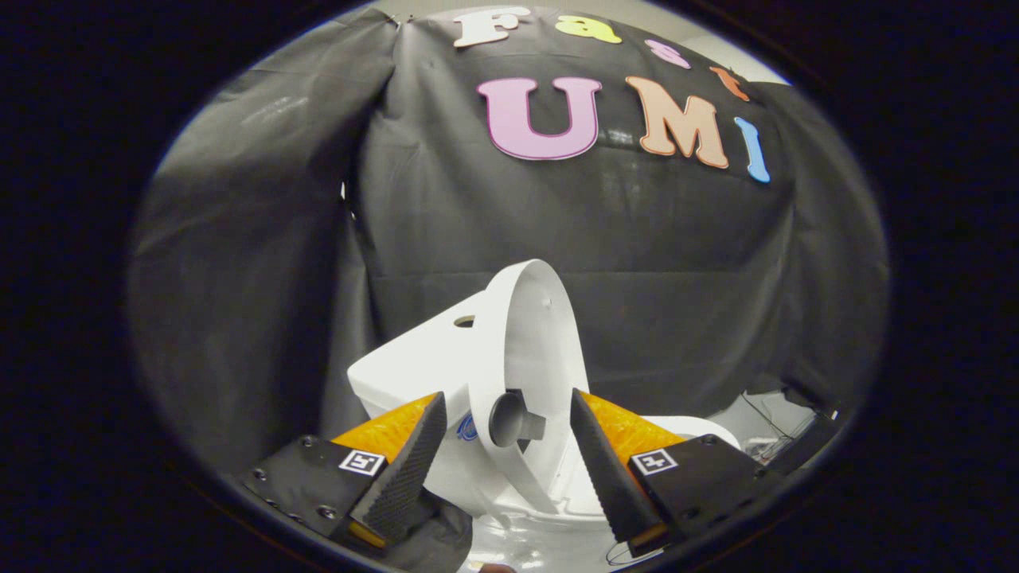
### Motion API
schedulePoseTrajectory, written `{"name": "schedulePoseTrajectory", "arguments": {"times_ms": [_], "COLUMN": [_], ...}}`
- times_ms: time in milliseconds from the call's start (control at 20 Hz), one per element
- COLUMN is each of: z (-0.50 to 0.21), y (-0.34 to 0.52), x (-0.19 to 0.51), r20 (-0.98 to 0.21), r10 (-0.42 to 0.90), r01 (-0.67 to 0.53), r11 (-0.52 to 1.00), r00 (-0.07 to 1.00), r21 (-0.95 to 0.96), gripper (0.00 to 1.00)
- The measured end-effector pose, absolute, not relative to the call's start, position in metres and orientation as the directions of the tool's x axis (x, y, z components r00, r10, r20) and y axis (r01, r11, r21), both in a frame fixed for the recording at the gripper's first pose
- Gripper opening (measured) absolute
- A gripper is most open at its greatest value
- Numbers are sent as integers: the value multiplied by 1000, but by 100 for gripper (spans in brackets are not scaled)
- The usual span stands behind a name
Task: Open the toilet lid.
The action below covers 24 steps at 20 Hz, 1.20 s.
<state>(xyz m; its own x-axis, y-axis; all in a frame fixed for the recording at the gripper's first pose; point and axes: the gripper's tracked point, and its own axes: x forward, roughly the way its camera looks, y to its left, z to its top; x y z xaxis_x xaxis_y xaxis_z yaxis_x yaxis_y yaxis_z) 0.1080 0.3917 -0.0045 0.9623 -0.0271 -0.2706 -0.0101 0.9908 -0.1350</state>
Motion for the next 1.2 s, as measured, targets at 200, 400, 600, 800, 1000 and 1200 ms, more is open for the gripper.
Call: {"name": "schedulePoseTrajectory", "arguments": {"times_ms": [200,400,600,800,1000,1200], "z": [10,25,38,46,56,54], "y": [370,345,312,272,234,188], "x": [92,82,69,60,52,40], "r20": [-253,-229,-196,-168,-102,-79], "r10": [-19,-18,-18,-29,-39,-51], "r01": [-22,-16,-11,14,42,51], "r11": [988,989,989,996,999,999], "r00": [967,973,980,985,994,996], "r21": [-155,-145,-144,-92,28,-1], "gripper": [97,97,97,97,96,96]}}
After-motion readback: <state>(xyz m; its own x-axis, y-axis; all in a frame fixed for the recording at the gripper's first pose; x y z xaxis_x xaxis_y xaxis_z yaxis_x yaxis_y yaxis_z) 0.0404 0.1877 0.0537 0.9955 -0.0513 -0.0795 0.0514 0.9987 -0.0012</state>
